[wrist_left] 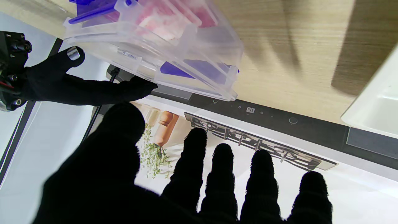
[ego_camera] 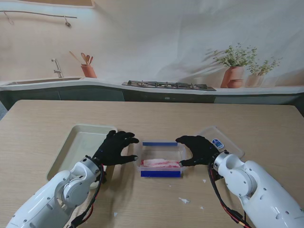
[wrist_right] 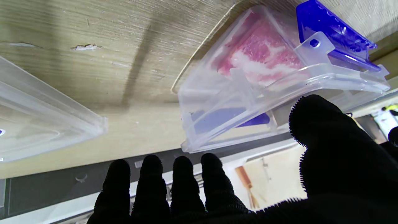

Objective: Separate the bacon slices onto the tray

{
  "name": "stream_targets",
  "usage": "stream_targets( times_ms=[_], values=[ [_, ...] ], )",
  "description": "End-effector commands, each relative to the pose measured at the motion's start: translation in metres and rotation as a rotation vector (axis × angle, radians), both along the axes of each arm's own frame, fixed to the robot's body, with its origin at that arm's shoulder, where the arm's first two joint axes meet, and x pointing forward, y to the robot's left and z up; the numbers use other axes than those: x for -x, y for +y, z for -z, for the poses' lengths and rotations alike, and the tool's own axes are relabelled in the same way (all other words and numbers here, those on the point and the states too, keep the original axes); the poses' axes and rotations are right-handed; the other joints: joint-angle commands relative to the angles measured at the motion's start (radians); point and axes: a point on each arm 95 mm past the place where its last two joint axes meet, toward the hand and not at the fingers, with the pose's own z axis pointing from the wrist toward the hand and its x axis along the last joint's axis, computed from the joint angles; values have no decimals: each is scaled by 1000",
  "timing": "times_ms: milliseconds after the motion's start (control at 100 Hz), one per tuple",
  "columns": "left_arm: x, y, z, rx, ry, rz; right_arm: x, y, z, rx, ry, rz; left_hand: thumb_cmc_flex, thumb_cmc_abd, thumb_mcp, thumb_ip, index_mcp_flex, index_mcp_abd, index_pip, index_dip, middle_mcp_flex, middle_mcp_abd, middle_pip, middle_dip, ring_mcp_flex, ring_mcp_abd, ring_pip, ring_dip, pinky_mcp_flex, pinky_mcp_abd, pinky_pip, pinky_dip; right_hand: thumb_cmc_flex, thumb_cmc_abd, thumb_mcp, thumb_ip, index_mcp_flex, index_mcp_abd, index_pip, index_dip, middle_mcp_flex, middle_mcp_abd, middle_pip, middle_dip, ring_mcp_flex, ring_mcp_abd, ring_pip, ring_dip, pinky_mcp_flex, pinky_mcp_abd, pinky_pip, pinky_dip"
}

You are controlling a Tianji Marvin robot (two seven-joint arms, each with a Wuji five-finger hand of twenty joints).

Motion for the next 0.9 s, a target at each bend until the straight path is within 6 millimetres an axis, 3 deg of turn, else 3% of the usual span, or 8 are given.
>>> stream_targets(
  times_ms=[0, 100, 300, 380, 400, 430, 560, 890],
  values=[
    [1, -3, 1, -2, 14, 8, 2, 2, 3, 17, 7, -12, -10, 1, 0, 23, -8, 4, -16, -8, -25, 13, 0, 0, -34, -14, -6, -16, -9, -3, -15, -6, -27, -19, -10, -27, -36, 14, -20, 7, -27, -17, -44, -12, -34, -21, -15, -11, -18, 3, -30, -9],
    [2, -6, -1, 7, 15, 12, 2, 1, 5, 28, 17, -13, -1, -2, 6, 24, 1, 10, -13, -7, -14, 21, 4, 1, -28, -11, -2, -14, -1, -6, -11, -6, -23, -19, -11, -27, -35, 12, -23, 8, -27, -16, -45, -12, -34, -21, -14, -10, -17, 3, -29, -8],
    [6, -18, -20, 36, -37, 33, 2, 0, 4, 39, 23, -17, 5, -21, 55, 20, 82, 45, 6, 1, 79, 63, 35, 19, 23, 31, 75, 5, 126, -26, 38, -20, -14, -19, -12, -25, -27, 7, -25, 13, -26, -16, -40, -8, -33, -20, -8, -5, -14, 7, -23, -3],
    [5, -25, -31, 39, -37, 50, 2, 0, 4, 37, 25, -16, 3, -36, 96, 15, 147, 65, 1, 3, 138, 78, 46, 32, 68, 65, 123, 18, 78, -34, 387, 39, -13, -16, -13, -24, -27, 7, -27, 14, -26, -16, -40, -8, -33, -21, -6, -4, -13, 10, -21, -1],
    [5, -26, -34, 34, -29, 58, 2, 0, 4, 35, 26, -16, 4, -35, 99, 14, 156, 64, 1, 4, 148, 79, 51, 36, 79, 66, 130, 24, 53, -34, 510, -3, -14, -16, -13, -24, -26, 7, -27, 15, -25, -16, -39, -7, -32, -21, -5, -4, -12, 12, -20, 0],
    [4, -29, -38, 26, -21, 70, 3, 0, 4, 31, 28, -17, 7, -35, 105, 14, 174, 63, 5, 6, 173, 77, 62, 42, 105, 72, 148, 34, 33, -25, 654, 0, -14, -14, -14, -24, -26, 8, -28, 15, -25, -16, -38, -7, -32, -20, -4, -3, -12, 13, -19, 1],
    [2, -41, -54, -20, -18, 101, 2, -2, 2, 7, 36, -21, 17, -35, 139, 15, 249, 64, 31, 16, 278, 77, 93, 59, 230, 81, 205, 70, 117, -13, 878, 20, -13, -13, -19, -24, -22, 9, -30, 18, -23, -18, -32, -4, -31, -23, 1, 0, -10, 18, -14, 6],
    [-10, -72, -55, -11, 145, 84, 3, -3, 2, 23, 51, -25, 73, -39, 188, 17, 313, 102, 38, 16, 363, 139, 110, 69, 322, 128, 253, 101, 202, -3, 959, 49, 0, -19, -23, -22, -22, 10, -37, 22, -26, -16, -32, -3, -32, -24, -2, -2, -11, 16, -11, 10]
  ],
)
